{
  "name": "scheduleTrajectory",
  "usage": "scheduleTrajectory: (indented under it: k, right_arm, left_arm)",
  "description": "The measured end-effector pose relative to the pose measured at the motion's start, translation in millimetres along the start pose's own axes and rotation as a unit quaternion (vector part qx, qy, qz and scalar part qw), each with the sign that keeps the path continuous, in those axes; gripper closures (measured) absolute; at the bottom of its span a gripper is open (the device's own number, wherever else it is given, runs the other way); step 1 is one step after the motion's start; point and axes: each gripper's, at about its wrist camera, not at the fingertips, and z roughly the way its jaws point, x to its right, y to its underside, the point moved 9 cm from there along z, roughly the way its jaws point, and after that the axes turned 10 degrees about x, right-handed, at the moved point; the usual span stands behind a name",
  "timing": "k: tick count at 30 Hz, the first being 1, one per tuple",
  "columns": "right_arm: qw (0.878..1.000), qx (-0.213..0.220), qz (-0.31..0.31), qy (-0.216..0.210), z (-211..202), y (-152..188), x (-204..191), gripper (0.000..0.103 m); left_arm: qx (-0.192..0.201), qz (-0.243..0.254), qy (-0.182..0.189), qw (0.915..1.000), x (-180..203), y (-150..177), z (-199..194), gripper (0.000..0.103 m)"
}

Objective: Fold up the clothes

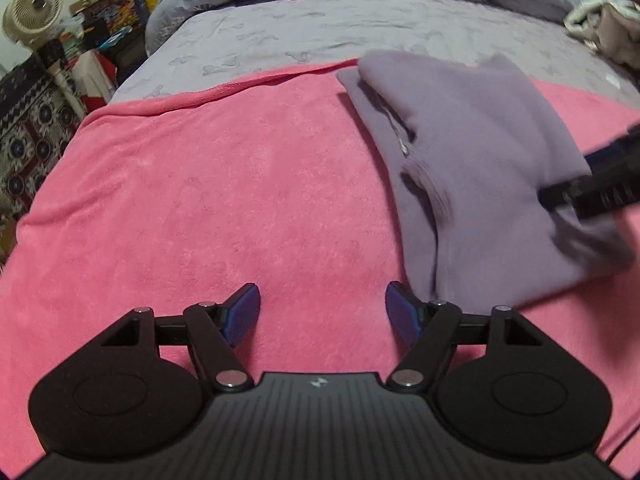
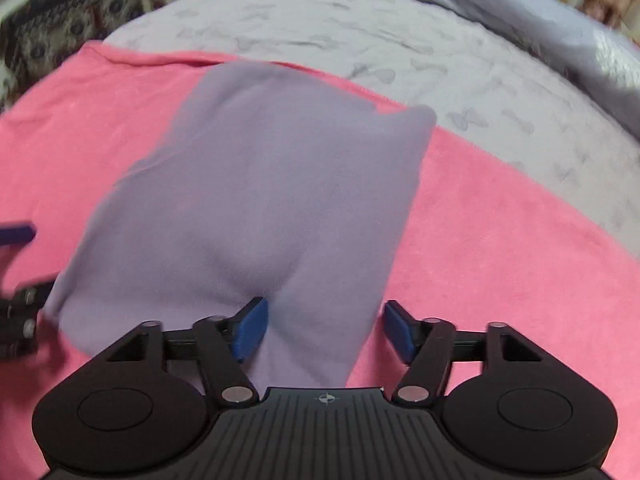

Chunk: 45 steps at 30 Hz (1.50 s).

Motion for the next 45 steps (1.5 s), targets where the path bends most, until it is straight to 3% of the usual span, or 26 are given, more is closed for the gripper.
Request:
scheduleTrajectory:
  k: [3,5,7,10,12,14,16,17,19,21,22,23,24,25,26,28,29,32,34,35,37,40,41,42,45]
  right_arm:
    - [1.000,0.013,-0.003,-0.007,-15.2,-16.5,7.6,0.038]
    - [0.998,0.060,-0.005,-0.006,-33.0,-37.3,10.5,0.038]
    - [0.996,0.078,0.010,-0.047,-34.8,-57.3,0.8,0.041]
    - [0.993,0.064,0.011,-0.098,-7.4,-75.0,-23.6,0.046]
    - [0.993,0.023,0.006,-0.112,38.6,-79.3,-41.9,0.047]
    - [0.993,0.021,0.018,-0.113,65.8,-83.9,-47.9,0.032]
    - [0.994,0.016,0.020,-0.108,71.8,-96.8,-52.6,0.032]
    - [0.994,0.023,0.016,-0.102,68.3,-105.5,-54.1,0.039]
    - [0.993,0.050,0.000,-0.108,61.3,-119.8,-61.2,0.042]
    - [0.994,0.013,-0.023,-0.104,87.3,-114.4,-69.5,0.039]
    - [0.994,-0.017,-0.037,-0.102,104.5,-110.7,-73.7,0.027]
    - [0.993,-0.014,-0.062,-0.100,114.0,-110.7,-80.0,0.008]
    - [0.991,-0.023,-0.090,-0.091,119.2,-110.5,-86.9,0.007]
    - [0.991,-0.025,-0.110,-0.073,119.1,-112.8,-92.6,0.007]
    - [0.991,-0.022,-0.117,-0.060,115.2,-116.3,-96.5,0.014]
    - [0.992,0.015,-0.106,-0.071,90.9,-121.2,-98.4,0.027]
    - [0.992,0.040,-0.090,-0.085,74.3,-120.4,-98.0,0.027]
    - [0.989,0.100,-0.027,-0.105,24.3,-111.5,-82.4,0.023]
    - [0.989,0.113,0.008,-0.097,-8.8,-86.9,-63.3,0.022]
    - [0.990,0.107,0.018,-0.093,-16.9,-69.0,-56.1,0.021]
    - [0.995,0.055,0.023,-0.079,-14.3,-24.8,-42.7,0.021]
    - [0.999,-0.005,0.003,-0.037,-19.6,41.0,-29.5,0.018]
    - [0.998,-0.002,0.044,-0.047,-27.8,53.3,-23.7,0.016]
    - [0.995,-0.026,0.084,-0.052,-30.8,67.5,-18.5,0.015]
    - [0.997,-0.026,0.073,-0.026,-50.1,89.6,-15.0,0.015]
  left_arm:
    - [-0.020,-0.004,0.008,0.9998,-6.1,0.2,-3.6,0.030]
    - [-0.037,-0.016,0.013,0.9991,-9.5,1.5,-1.6,0.030]
    - [-0.050,-0.026,0.016,0.9983,-12.4,2.5,2.3,0.029]
    - [-0.062,-0.030,0.015,0.9975,-14.8,3.8,3.7,0.027]
    - [-0.062,-0.028,0.013,0.9976,-14.3,4.1,2.8,0.027]
    - [-0.061,-0.029,0.013,0.9977,-14.7,3.9,2.5,0.027]
    - [-0.060,-0.030,0.013,0.9977,-14.5,3.7,1.6,0.027]
    - [-0.060,-0.029,0.012,0.9977,-13.8,3.2,1.1,0.027]
    - [-0.059,-0.029,0.011,0.9977,-12.4,2.2,0.2,0.027]
    - [-0.059,-0.029,0.011,0.9978,-12.0,3.3,-1.0,0.027]
    - [-0.059,-0.029,0.011,0.9978,-12.2,2.7,-0.9,0.027]
    - [-0.059,-0.030,0.012,0.9977,-12.4,2.4,-1.0,0.027]
    - [-0.060,-0.031,0.012,0.9976,-12.4,2.3,-1.3,0.027]
    - [-0.060,-0.031,0.013,0.9976,-12.6,1.9,-1.3,0.027]
    - [-0.059,-0.031,0.014,0.9977,-12.3,1.9,-2.0,0.027]
    - [-0.056,-0.032,0.017,0.9978,-12.1,1.6,-2.3,0.027]
    - [-0.054,-0.032,0.018,0.9978,-11.9,1.7,-2.5,0.027]
    - [-0.047,-0.034,0.022,0.9981,-12.1,0.8,-2.4,0.027]
    - [-0.042,-0.032,0.022,0.9984,-12.3,2.0,-2.4,0.027]
    - [-0.041,-0.032,0.021,0.9985,-12.8,2.5,-2.5,0.027]
    - [-0.038,-0.031,0.020,0.9986,-14.2,2.9,-2.0,0.027]
    - [-0.032,-0.034,-0.004,0.9989,-21.7,1.2,-7.7,0.026]
    - [-0.030,-0.035,-0.014,0.9988,-24.5,0.5,-10.0,0.026]
    - [-0.028,-0.036,-0.023,0.9987,-27.3,-0.1,-12.3,0.026]
    - [-0.009,-0.042,-0.060,0.9973,-35.5,-5.2,-30.4,0.033]
